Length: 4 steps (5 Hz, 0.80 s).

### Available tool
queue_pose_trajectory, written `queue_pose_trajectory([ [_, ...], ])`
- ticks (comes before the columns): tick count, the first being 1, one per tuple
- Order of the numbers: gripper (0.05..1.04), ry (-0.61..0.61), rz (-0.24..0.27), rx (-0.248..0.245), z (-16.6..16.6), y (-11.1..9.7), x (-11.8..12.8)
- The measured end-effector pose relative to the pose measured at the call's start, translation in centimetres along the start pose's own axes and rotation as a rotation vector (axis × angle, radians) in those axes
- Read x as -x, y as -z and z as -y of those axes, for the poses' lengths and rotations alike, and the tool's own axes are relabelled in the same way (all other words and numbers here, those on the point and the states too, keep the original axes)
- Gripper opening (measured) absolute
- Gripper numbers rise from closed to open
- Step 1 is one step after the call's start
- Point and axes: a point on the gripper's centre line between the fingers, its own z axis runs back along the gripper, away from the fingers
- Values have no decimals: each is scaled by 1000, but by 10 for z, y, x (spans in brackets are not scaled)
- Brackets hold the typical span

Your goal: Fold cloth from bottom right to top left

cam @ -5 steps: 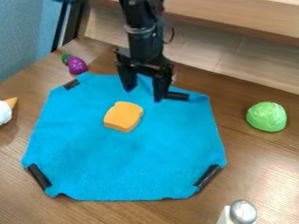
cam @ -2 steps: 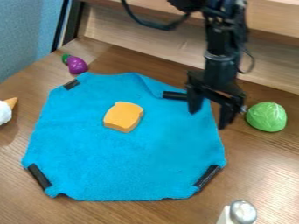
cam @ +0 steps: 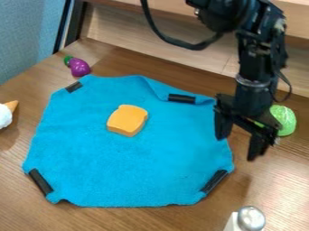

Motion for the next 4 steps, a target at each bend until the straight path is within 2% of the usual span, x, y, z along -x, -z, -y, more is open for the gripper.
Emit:
queue_pose_trajectory([
  [1,999,30,-33,2,13,11,11],
  [3,999,51,-62,-11,25,20,35],
  [4,999,47,-53,-17,24,18,38],
])
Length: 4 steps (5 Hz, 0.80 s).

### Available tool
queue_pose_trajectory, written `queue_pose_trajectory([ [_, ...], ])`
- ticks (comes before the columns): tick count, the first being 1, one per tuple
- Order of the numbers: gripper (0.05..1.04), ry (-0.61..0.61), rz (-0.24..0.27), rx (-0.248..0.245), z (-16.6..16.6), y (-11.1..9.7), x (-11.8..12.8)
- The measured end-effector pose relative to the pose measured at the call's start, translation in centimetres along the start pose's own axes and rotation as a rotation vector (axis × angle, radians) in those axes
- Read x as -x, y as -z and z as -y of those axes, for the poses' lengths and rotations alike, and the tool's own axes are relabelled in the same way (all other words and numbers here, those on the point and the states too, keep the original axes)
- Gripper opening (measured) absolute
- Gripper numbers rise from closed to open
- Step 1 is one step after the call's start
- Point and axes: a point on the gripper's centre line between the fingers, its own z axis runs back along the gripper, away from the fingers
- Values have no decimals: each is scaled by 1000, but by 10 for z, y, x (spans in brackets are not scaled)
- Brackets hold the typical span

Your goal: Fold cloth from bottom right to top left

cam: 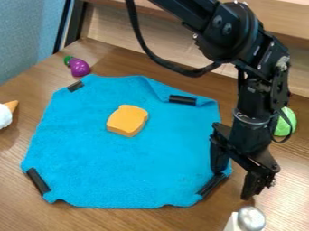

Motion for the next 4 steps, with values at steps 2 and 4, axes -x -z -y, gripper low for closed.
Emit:
queue_pose_trajectory([
  [2,999,-13,-5,-33,-4,-2,8],
  [4,999,-19,-19,-39,-5,4,15],
])
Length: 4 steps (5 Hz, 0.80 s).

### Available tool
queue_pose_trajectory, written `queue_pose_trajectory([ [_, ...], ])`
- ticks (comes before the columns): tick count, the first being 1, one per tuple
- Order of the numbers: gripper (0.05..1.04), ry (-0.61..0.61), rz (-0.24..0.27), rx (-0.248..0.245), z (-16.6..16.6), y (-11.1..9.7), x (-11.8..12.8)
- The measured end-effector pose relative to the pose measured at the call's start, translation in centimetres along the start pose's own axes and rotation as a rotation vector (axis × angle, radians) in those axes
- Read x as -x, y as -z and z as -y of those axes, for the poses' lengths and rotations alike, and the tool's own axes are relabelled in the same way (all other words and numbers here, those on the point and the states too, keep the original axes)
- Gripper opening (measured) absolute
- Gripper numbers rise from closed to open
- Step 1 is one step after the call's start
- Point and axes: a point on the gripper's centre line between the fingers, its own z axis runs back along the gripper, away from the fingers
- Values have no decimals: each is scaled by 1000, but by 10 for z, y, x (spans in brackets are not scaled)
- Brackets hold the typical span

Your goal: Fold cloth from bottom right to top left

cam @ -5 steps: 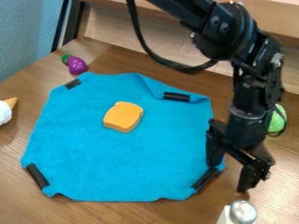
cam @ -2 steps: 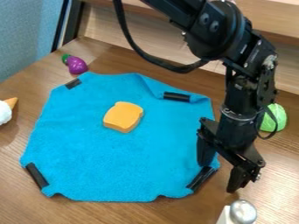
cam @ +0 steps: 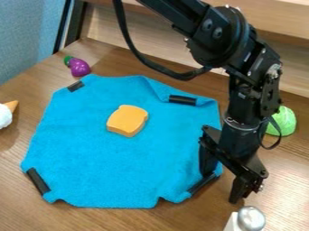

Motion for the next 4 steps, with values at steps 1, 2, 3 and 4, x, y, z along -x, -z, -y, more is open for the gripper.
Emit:
queue_pose_trajectory([
  [1,948,-6,12,9,1,0,-2],
  [2,635,-11,20,8,1,0,-3],
  [3,378,-20,19,9,-4,1,-5],
  [4,163,-22,14,10,-5,1,-7],
])
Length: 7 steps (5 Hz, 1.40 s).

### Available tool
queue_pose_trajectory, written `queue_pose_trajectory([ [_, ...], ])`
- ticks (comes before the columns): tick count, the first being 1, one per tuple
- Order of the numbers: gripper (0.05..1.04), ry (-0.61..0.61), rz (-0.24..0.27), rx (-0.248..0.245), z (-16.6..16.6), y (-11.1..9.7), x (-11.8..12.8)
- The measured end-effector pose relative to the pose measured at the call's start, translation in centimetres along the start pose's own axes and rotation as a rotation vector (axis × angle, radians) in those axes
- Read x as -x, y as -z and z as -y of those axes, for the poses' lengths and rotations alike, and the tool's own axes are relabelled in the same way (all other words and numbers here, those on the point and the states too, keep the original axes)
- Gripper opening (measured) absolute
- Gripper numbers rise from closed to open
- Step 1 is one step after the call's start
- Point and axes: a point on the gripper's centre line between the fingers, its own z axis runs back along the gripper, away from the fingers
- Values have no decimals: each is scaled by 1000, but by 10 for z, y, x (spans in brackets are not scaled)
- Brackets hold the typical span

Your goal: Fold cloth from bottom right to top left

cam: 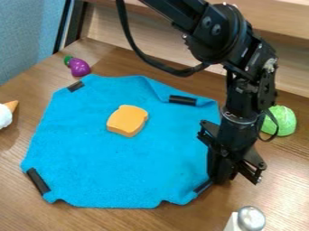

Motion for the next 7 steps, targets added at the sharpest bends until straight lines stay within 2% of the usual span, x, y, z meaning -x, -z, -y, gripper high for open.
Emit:
queue_pose_trajectory([
  [1,59,-11,-9,0,-2,0,0],
  [3,49,-23,1,16,-8,-6,-13],
  [4,49,-73,61,14,-30,-24,-30],
  [5,49,-173,133,-5,-72,-54,-32],
  [6,49,-236,163,-7,-98,-66,-26],
  [7,49,-342,200,-20,-135,-85,-4],
])
